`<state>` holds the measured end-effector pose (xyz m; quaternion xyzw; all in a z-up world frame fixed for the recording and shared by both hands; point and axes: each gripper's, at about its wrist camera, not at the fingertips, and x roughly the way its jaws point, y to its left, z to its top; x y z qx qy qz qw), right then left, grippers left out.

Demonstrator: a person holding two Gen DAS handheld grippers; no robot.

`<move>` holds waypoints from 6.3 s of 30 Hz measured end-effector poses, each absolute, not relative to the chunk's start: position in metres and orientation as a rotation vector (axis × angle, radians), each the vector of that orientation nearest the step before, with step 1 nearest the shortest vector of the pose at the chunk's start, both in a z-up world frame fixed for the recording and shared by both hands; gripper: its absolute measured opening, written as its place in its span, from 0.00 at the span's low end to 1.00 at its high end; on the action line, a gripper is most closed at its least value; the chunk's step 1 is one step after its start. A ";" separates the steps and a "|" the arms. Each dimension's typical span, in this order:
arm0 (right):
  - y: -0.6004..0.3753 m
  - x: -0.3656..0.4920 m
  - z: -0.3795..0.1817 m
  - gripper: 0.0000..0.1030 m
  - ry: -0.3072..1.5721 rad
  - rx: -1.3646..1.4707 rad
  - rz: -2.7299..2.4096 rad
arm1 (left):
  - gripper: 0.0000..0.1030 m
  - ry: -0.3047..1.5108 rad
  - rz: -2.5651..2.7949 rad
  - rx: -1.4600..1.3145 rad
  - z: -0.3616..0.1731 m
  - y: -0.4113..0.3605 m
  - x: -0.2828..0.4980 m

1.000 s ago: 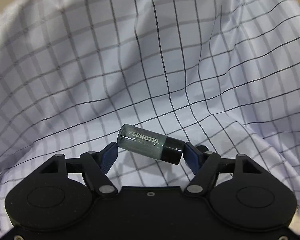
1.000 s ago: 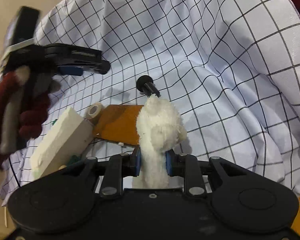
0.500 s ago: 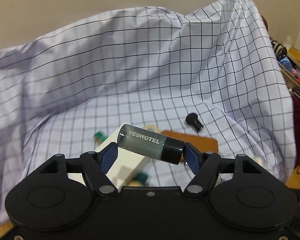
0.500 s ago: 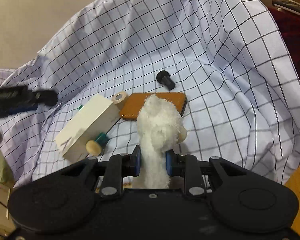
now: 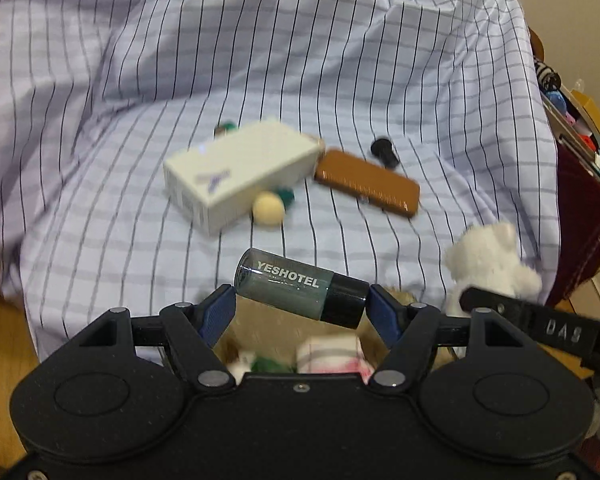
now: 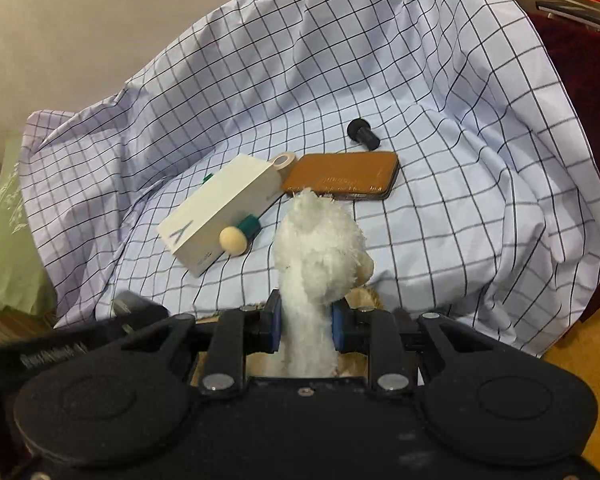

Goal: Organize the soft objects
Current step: 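Carry the cylinder into the basket and open the left tool, then lower the white plush bear into the basket and open the right tool, then reach both tools toward the white vivo box and wooden ball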

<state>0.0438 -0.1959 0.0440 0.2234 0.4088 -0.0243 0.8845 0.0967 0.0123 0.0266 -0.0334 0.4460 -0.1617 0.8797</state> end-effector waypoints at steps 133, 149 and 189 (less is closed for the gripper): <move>-0.198 0.079 0.020 0.79 0.894 0.293 -0.113 | 0.92 0.839 -0.121 0.031 -0.001 0.014 0.077; -0.157 0.166 -0.001 0.78 0.881 0.096 0.097 | 0.92 0.876 -0.104 0.018 -0.010 0.022 0.143; -0.107 0.282 -0.081 0.57 0.915 -0.142 0.487 | 0.92 0.921 -0.017 -0.045 -0.019 0.065 0.262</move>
